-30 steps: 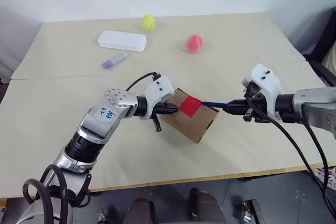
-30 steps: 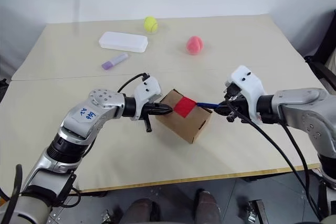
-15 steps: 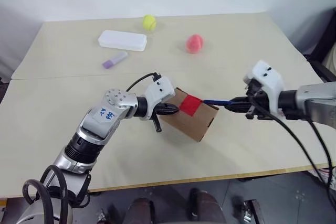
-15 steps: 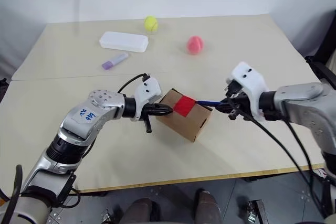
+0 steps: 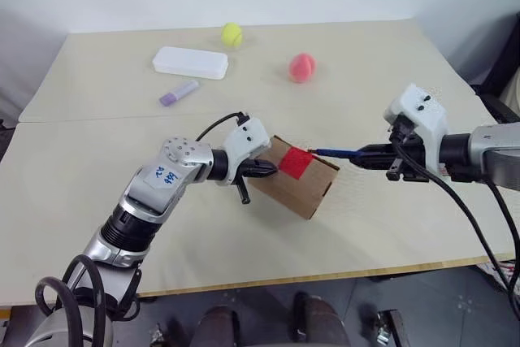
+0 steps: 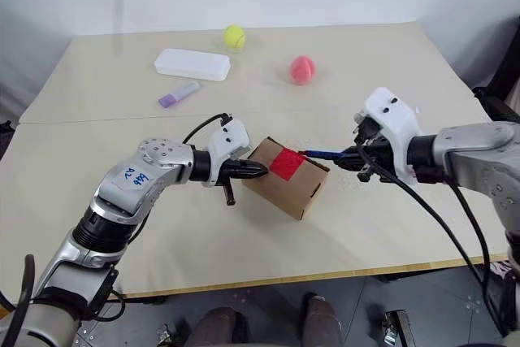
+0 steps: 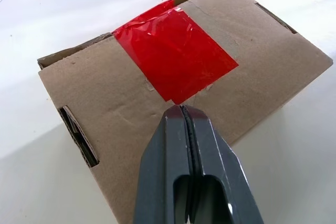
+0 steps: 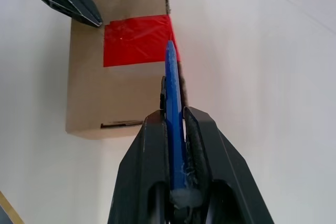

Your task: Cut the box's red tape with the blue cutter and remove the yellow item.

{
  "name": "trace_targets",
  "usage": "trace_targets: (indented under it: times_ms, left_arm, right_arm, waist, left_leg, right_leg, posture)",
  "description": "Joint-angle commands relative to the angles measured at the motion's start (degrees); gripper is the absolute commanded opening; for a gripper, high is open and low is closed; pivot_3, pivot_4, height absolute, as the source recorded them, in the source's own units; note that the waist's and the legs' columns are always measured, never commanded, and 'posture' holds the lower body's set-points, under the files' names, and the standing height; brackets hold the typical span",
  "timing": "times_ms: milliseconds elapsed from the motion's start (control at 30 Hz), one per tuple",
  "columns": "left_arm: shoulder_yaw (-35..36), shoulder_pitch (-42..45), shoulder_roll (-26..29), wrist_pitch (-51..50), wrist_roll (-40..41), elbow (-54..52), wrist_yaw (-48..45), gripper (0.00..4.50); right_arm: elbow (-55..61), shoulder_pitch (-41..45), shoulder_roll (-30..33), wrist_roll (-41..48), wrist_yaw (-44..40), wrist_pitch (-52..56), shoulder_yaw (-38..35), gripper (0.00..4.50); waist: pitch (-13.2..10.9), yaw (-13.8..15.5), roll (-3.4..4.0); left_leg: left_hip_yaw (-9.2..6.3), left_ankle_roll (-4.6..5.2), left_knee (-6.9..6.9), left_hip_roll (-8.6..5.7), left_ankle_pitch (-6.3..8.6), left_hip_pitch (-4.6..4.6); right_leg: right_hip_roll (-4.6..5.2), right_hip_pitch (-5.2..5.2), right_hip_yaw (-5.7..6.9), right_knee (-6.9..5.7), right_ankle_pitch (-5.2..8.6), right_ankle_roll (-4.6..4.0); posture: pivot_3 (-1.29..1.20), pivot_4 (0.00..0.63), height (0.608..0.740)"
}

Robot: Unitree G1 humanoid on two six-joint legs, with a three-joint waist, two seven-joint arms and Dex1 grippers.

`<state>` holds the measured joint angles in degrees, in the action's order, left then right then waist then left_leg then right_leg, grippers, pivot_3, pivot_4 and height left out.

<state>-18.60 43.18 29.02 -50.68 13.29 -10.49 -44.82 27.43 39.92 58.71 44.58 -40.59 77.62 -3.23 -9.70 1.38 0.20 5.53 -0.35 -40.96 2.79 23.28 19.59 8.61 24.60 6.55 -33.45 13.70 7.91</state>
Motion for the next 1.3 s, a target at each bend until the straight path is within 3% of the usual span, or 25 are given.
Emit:
trace_targets:
  times_ms: [33, 500, 967, 1300]
  left_arm:
    - [-1.3, -0.8, 0.5, -1.2, -0.8, 0.6, -0.1, 0.0]
    - [-1.2, -1.1, 0.7, -1.5, -0.7, 0.0, 0.2, 0.0]
    - [-1.0, -1.5, 0.7, -1.8, -0.6, -0.4, 0.2, 0.0]
    - [-1.3, -1.6, 0.4, -1.6, -0.6, -0.6, 0.3, 0.0]
  right_arm:
    - [-0.5, 0.6, -0.5, -1.1, 0.3, -1.9, 0.1, 0.16]
    - [-3.3, -0.6, -0.3, -4.9, -0.5, -6.2, 3.6, 0.16]
    - [0.3, -2.5, 2.8, -3.1, -2.7, -4.0, 2.3, 0.16]
    - [-3.2, 2.0, -0.4, -5.6, -2.9, -7.2, 6.0, 0.16]
  waist:
    - [0.0, 0.0, 0.0]
    - [0.0, 0.0, 0.0]
    - [0.0, 0.0, 0.0]
    - [0.0, 0.0, 0.0]
  left_leg:
    - [0.0, 0.0, 0.0, 0.0, 0.0, 0.0]
    - [0.02, 0.0, -0.01, 0.0, 0.0, -0.01]
    - [0.01, 0.0, -0.01, 0.0, 0.0, 0.0]
    - [0.02, 0.0, -0.02, 0.0, 0.0, -0.01]
  right_leg:
    - [0.0, 0.0, 0.0, 0.0, 0.0, 0.0]
    - [0.0, 0.0, 0.0, -0.01, -0.01, 0.02]
    - [0.0, -0.01, 0.0, 0.0, -0.01, 0.02]
    - [0.0, 0.0, 0.0, -0.01, -0.01, 0.02]
  posture:
    - [0.0, 0.15, 0.74]
    - [0.0, 0.15, 0.74]
    - [0.0, 0.15, 0.74]
    - [0.0, 0.15, 0.74]
